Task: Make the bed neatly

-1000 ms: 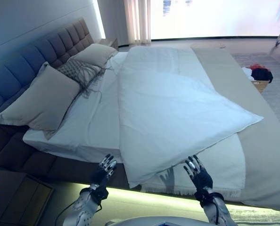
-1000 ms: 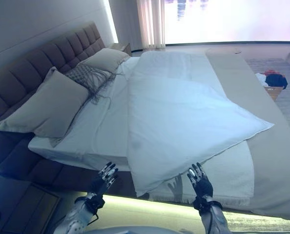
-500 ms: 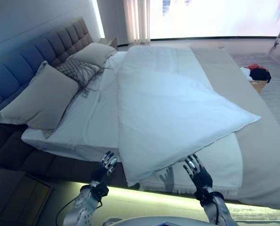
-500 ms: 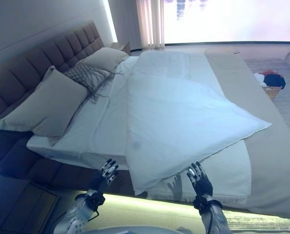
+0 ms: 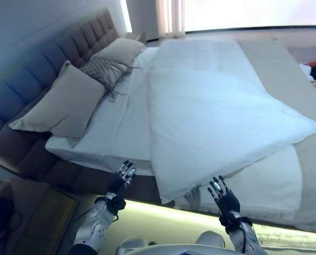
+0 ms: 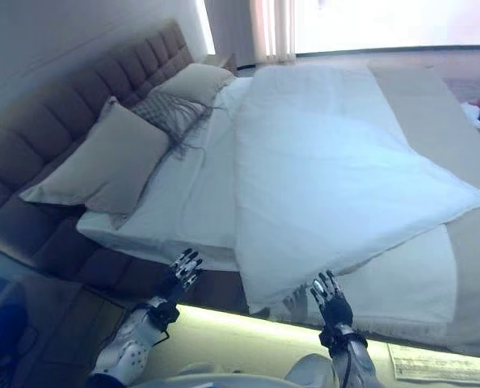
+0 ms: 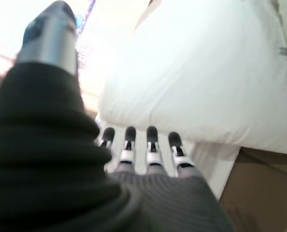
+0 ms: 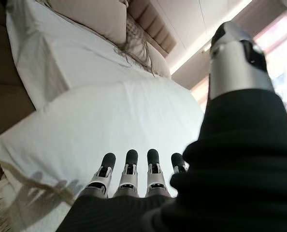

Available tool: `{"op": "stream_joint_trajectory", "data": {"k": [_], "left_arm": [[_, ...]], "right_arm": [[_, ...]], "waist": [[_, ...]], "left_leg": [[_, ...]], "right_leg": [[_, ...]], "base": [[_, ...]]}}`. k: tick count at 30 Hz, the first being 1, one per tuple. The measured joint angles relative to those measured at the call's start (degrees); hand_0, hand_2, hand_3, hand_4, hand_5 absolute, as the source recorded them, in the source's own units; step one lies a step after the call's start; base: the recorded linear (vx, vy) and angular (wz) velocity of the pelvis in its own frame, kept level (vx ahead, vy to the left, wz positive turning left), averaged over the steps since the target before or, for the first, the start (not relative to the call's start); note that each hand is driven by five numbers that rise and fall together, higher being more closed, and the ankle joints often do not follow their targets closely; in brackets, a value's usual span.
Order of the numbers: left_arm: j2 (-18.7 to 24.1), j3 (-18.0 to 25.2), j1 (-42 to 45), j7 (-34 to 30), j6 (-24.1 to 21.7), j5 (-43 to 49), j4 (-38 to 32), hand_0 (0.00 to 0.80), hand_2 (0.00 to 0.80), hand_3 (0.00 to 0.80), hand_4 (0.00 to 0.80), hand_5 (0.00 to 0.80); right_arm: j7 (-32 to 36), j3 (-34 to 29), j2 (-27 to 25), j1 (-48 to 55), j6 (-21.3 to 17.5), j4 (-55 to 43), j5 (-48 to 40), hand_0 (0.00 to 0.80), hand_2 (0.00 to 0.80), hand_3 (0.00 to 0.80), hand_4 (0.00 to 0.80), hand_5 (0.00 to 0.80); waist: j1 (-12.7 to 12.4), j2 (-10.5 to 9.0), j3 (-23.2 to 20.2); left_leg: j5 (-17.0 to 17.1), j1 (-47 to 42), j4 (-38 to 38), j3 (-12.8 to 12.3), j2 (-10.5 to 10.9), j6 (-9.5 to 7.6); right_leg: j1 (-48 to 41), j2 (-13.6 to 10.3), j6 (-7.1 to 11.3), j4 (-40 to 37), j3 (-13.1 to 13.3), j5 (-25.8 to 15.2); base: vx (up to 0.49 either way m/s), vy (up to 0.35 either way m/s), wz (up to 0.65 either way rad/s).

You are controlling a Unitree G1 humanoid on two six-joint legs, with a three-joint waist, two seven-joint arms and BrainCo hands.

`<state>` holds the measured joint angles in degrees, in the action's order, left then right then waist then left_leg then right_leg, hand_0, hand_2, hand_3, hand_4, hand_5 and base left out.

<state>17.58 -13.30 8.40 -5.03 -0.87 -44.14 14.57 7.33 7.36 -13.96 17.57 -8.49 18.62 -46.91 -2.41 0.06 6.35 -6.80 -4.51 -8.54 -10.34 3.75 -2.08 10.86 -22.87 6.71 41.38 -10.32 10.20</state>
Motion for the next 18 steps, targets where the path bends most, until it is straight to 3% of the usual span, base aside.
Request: {"op": "stream_joint_trajectory", "data": {"k": [1, 3, 5, 8, 9, 12, 18], "left_arm": [[0.59, -0.02, -0.07, 0.44, 0.04, -0.02, 0.02, 0.0, 0.0, 0.0, 0.0, 0.0], [0.74, -0.16, -0.27, 1.24, 0.13, -0.02, 0.26, 0.0, 0.0, 0.0, 0.0, 0.0], [0.64, -0.25, -1.13, 1.4, 0.11, 0.02, 0.7, 0.0, 0.0, 0.0, 0.0, 0.0], [0.42, -0.67, -0.75, 1.7, 0.1, 0.06, 2.37, 0.0, 0.0, 0.0, 0.0, 0.0], [-0.08, -0.69, -0.09, 1.71, 0.12, 0.08, 2.6, 0.0, 0.0, 0.0, 0.0, 0.0], [-1.5, -0.67, 0.8, 1.74, 0.12, 0.07, 2.41, 0.0, 0.0, 0.0, 0.0, 0.0], [-1.38, 1.09, 1.13, 0.97, 0.26, 0.04, 2.12, 0.0, 0.0, 0.0, 0.0, 0.0]], "right_arm": [[0.62, -0.09, -0.08, -0.34, -0.01, 0.07, 0.0, 0.0, 0.0, 0.0, 0.0, 0.0], [1.26, -0.2, -0.36, -1.42, -0.02, 1.09, -0.02, 0.0, 0.0, 0.0, 0.0, 0.0], [1.44, -0.14, -0.41, -2.72, -0.02, 2.1, -0.09, 0.0, 0.0, 0.0, 0.0, 0.0], [1.44, 0.11, -0.35, -4.24, -0.01, 3.45, -0.52, 0.0, 0.0, 0.0, 0.0, 0.0], [1.49, 0.08, -0.47, -4.66, -0.01, 4.33, -0.51, 0.0, 0.0, 0.0, 0.0, 0.0], [1.56, 0.14, -0.76, -4.78, 0.09, 5.15, -0.46, 0.0, 0.0, 0.0, 0.0, 0.0], [1.42, 0.15, -1.56, -5.53, 0.1, 4.88, -0.48, 0.0, 0.0, 0.0, 0.0, 0.0]], "waist": [[0.13, -0.91, -0.06], [0.41, -1.33, 0.03], [0.98, -2.12, -0.08], [1.43, -3.08, -0.57], [1.42, -2.51, -0.72], [-0.03, -0.85, -1.47], [-1.15, -1.57, -1.93]], "left_leg": [[-0.02, 0.25, 0.39, 0.03, 0.23, 0.02], [-0.18, 0.02, 1.12, 0.12, 0.13, 0.27], [-0.25, -0.38, 2.17, 0.58, -0.05, 0.42], [-0.32, -3.77, 4.39, 1.64, -1.13, 2.11], [-0.61, -4.92, 4.57, 1.78, -2.28, 3.14], [-0.62, -6.01, 3.24, 0.83, -5.54, 3.12], [-0.57, -6.94, 1.18, 0.25, -8.5, 3.0]], "right_leg": [[0.99, 0.44, 0.46, -4.32, -0.19, -0.25], [2.76, 0.76, 3.57, -12.63, -0.27, -2.32], [4.5, 0.76, 5.67, -22.54, -0.44, -6.55], [2.84, 1.81, 3.53, -28.54, -1.88, -15.53], [2.01, 2.91, 0.67, -27.57, -2.73, -16.17], [1.46, 5.8, -1.68, -24.89, -4.17, -12.43], [1.65, 8.07, -3.54, -18.8, -4.67, -6.01]], "base": [[0.302, -0.301, -0.05], [0.284, -0.309, -0.02], [0.249, -0.252, 0.14], [0.22, -0.262, 0.18], [0.208, -0.257, 0.1], [0.208, -0.254, -0.03], [0.098, -0.157, -0.04]]}}
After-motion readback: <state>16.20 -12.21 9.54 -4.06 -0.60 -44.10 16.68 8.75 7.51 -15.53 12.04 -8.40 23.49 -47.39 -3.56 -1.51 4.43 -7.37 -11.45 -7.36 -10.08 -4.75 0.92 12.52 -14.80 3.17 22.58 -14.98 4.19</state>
